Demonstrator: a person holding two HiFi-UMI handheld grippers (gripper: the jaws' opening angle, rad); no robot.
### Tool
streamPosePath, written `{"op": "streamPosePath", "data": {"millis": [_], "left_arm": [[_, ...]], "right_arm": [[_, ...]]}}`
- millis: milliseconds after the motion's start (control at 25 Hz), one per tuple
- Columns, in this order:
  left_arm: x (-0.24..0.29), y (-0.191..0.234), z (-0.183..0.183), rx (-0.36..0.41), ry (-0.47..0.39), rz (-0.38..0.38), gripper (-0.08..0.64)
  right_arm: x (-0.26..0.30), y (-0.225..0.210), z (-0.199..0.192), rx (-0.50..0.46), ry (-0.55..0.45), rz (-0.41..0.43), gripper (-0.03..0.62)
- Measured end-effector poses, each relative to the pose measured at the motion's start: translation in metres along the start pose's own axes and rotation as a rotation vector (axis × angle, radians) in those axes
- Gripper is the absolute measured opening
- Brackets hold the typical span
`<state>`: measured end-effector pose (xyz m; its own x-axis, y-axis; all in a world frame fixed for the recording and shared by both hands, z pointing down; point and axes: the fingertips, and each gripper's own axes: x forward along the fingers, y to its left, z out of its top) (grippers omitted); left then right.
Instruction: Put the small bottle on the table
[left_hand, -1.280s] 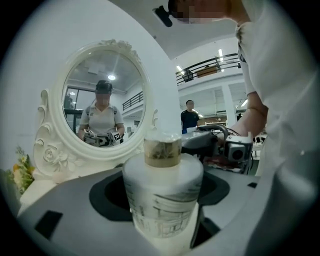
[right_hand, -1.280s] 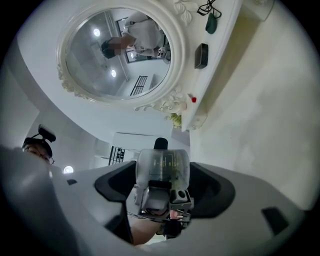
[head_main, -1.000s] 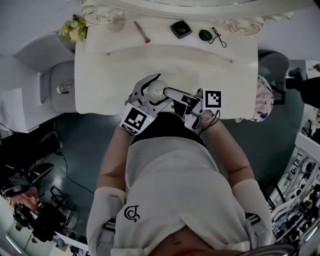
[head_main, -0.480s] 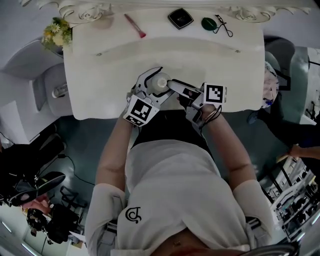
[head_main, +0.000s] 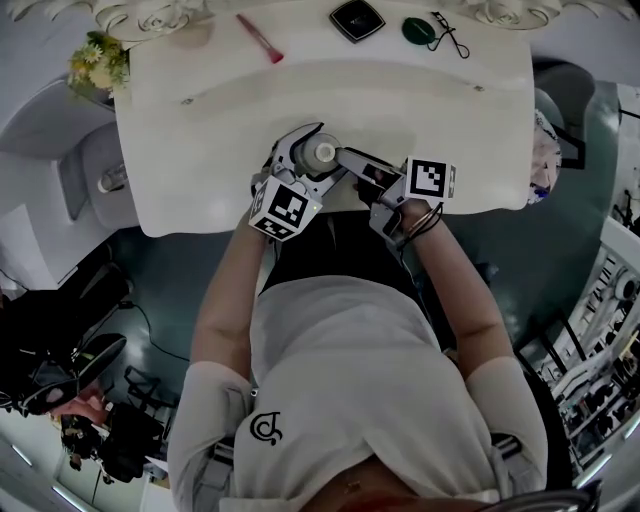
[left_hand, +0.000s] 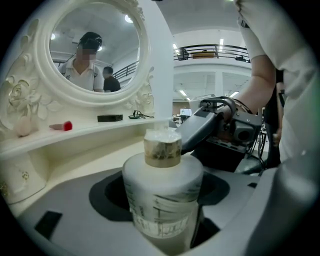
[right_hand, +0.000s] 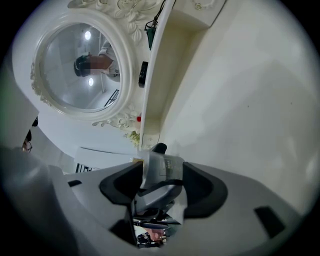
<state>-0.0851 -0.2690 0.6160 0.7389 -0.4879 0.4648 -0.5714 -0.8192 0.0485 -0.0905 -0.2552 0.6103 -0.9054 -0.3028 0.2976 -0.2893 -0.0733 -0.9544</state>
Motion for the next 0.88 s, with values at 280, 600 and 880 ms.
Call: {"op": "streamPosePath", "data": {"millis": [280, 600, 880], "left_arm": [[0.003, -0.003, -0.007, 0.05, 0.052, -0.035, 0.35], [0.0, -0.001, -0.003, 0.006, 0.061, -0.039, 0.385], [-0.028, 0.001, 0.037, 0.08, 0.03, 0.038, 0.385]], "right_arm": [[0.005, -0.003, -0.005, 0.006, 0.018, 0.005, 0.278], [0.0, -0.004, -0.002, -0.013, 0.007, -0.045, 0.253], [-0.017, 0.039, 0.016, -0.079, -0.055, 0.027, 0.133]]}}
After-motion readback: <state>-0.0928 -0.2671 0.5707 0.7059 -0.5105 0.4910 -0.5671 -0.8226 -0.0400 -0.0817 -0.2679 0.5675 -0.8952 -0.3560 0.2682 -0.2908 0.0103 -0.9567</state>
